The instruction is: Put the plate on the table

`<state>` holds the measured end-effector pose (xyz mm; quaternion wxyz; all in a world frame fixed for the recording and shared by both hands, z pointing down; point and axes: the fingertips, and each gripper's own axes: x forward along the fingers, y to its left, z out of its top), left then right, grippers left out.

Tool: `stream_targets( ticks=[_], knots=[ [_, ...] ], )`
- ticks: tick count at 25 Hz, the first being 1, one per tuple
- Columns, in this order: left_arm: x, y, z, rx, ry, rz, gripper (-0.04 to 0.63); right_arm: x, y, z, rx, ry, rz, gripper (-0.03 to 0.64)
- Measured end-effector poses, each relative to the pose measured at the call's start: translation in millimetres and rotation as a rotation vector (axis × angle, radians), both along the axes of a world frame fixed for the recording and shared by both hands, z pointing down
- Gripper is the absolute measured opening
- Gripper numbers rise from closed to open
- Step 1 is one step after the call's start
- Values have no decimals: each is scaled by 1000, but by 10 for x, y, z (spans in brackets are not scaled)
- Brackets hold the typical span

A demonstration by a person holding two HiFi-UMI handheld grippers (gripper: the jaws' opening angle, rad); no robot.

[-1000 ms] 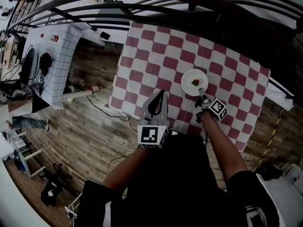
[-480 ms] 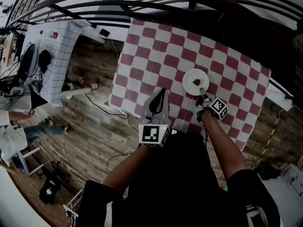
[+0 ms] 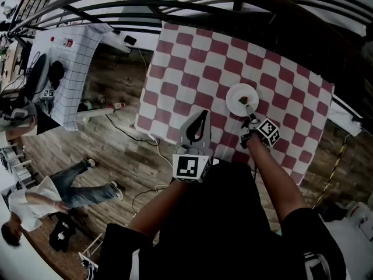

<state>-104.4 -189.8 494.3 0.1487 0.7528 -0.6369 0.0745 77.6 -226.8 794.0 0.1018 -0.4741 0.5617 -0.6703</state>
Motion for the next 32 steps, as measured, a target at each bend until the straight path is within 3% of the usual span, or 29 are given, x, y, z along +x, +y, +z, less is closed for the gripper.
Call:
stream_targets(
  ticks=[7,12,16,23,32],
  knots=[
    [0,83,18,28,-10,5,11,-21,33,-28,-41,68,-30,207],
    [3,139,-19,29,-14,-3,11,75,146,-14,-89,134,-29,215],
    [-16,187,-16,35,0,-17,11,108,202,-40,-88,116,-31,215],
    [-11,150,-24,37,21,-23,11,9,168,-501,-2,28,-46,215],
    [212,-2,-128,69,67,62,11,-108,63,-1270,144,-10,-44,195]
  ],
)
